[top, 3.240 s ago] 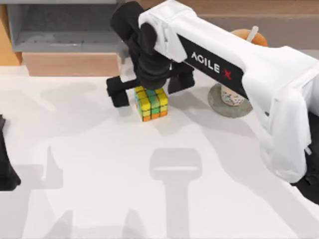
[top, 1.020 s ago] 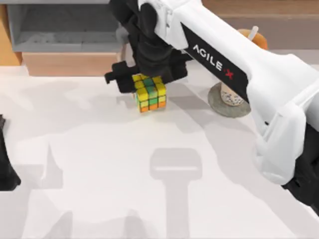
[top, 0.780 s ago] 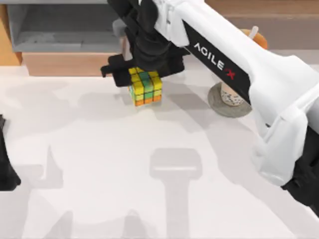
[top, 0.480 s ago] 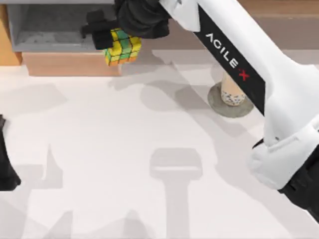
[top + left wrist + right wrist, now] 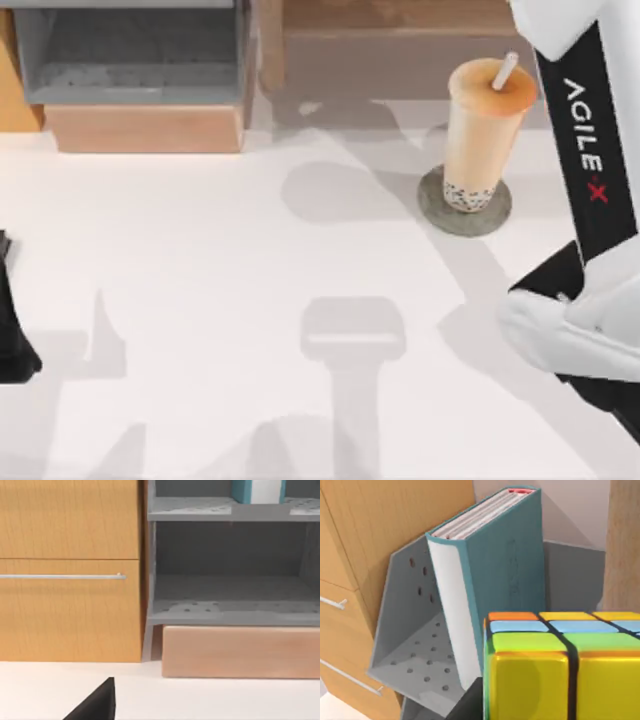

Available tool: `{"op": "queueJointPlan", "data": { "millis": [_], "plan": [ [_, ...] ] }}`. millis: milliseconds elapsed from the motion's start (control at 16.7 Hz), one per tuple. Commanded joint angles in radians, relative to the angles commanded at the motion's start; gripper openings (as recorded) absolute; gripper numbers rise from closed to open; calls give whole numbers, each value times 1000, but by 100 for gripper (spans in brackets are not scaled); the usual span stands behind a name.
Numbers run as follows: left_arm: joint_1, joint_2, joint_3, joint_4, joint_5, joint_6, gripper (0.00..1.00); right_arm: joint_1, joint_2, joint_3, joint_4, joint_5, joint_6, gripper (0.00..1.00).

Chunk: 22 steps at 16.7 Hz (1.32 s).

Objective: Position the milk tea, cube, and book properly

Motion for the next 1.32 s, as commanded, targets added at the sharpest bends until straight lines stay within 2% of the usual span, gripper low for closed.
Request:
{"op": "queueJointPlan", "data": {
  "millis": [360,660,840,1140,1320],
  "plan": [
    [0,0,0,0,0,0,100,-229,195,477,77,65,-116,0],
    [0,0,0,0,0,0,100,-419,355,732,114,132,-184,0],
    [0,0,0,0,0,0,100,-472,402,787,120,151,-200,0],
    [0,0,0,0,0,0,100,-469,399,785,119,151,-198,0],
    [0,0,0,0,0,0,100,-453,375,761,143,114,-176,0]
  ]
}}
